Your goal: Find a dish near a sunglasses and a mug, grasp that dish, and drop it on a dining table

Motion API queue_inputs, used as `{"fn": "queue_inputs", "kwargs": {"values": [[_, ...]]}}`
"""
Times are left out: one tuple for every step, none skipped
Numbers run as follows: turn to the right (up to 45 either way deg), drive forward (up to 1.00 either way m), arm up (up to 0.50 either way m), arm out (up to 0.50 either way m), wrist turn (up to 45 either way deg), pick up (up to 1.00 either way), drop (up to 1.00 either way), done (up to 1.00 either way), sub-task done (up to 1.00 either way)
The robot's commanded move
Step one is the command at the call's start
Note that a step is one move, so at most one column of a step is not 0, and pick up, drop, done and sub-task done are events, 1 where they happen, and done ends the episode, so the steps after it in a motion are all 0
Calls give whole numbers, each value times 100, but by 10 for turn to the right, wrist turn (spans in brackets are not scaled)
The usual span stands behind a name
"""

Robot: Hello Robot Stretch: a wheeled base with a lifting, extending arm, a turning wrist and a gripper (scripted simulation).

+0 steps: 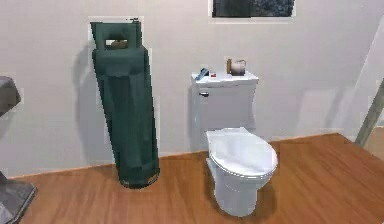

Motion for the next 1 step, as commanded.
{"fn": "queue_inputs", "kwargs": {"values": [[390,0,0,0,0,0,0,0,0]]}}
